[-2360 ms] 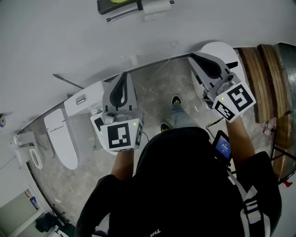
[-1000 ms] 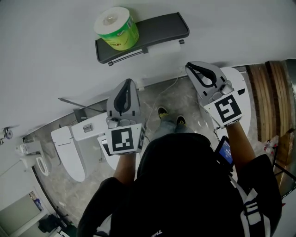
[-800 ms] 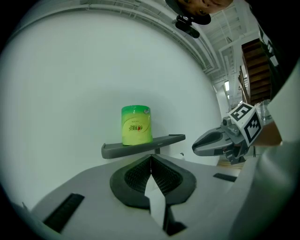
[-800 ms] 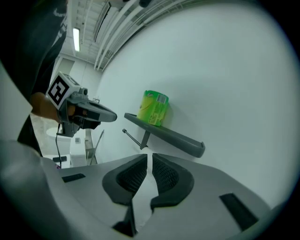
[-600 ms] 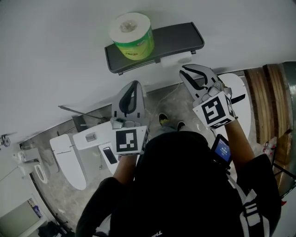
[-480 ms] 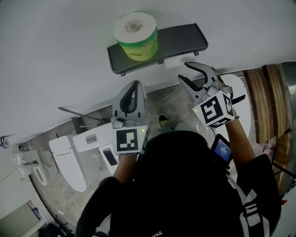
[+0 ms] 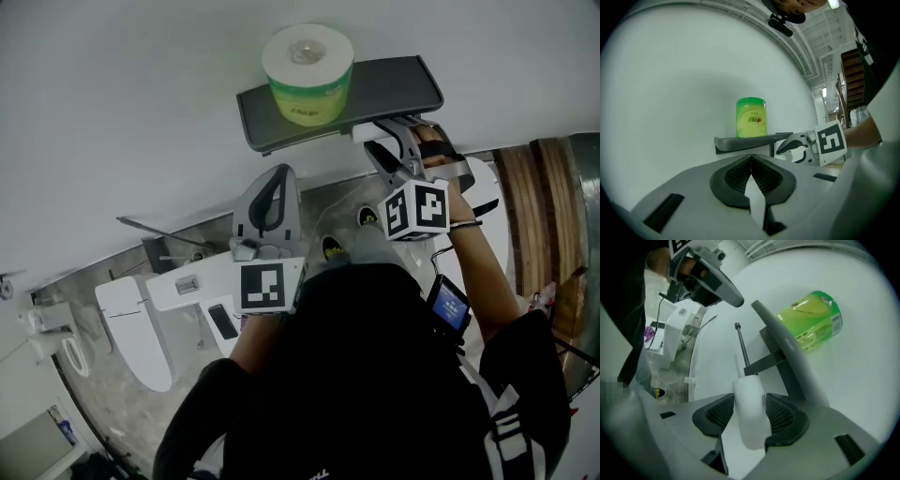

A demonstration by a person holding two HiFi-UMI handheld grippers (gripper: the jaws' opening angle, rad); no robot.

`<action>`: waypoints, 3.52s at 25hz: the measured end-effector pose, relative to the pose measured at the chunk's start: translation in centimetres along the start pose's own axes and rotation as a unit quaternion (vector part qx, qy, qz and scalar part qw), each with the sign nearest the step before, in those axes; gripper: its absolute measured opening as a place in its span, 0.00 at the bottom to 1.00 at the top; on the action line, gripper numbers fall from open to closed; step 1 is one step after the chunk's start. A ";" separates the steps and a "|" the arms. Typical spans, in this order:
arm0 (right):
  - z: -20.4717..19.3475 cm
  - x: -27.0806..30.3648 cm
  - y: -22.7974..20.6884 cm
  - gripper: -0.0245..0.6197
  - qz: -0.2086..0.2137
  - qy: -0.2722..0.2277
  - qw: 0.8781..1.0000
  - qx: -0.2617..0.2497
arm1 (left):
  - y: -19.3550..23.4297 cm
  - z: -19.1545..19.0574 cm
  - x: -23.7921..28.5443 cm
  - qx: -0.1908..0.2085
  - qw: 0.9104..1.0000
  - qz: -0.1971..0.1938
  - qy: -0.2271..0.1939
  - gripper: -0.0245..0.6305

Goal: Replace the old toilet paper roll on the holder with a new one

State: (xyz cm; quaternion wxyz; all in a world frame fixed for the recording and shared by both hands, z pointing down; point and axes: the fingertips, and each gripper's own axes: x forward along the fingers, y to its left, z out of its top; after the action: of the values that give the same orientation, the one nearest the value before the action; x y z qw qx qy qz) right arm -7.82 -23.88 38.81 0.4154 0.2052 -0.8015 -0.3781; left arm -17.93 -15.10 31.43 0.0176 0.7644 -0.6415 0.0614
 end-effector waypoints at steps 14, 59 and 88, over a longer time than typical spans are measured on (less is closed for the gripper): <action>-0.7 1.2 -0.5 0.35 -0.073 0.015 0.994 -0.082 | 1.0 0.0 1.2 0.004 1.000 0.005 0.006 0.07; -13.0 -9.2 -12.9 0.36 -0.228 0.191 0.940 -0.168 | -1.6 0.3 3.9 0.011 0.999 -0.047 -0.020 0.07; -0.9 -7.8 -18.5 0.36 -0.035 -0.353 0.759 0.546 | -0.6 0.7 3.1 0.011 1.000 -0.019 -0.014 0.07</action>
State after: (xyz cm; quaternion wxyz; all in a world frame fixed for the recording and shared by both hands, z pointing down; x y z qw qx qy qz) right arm -2.33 -30.88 20.81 -0.0930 0.2768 -0.9543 0.0633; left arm -16.81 -18.08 31.11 0.0014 0.7774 -0.6264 0.0568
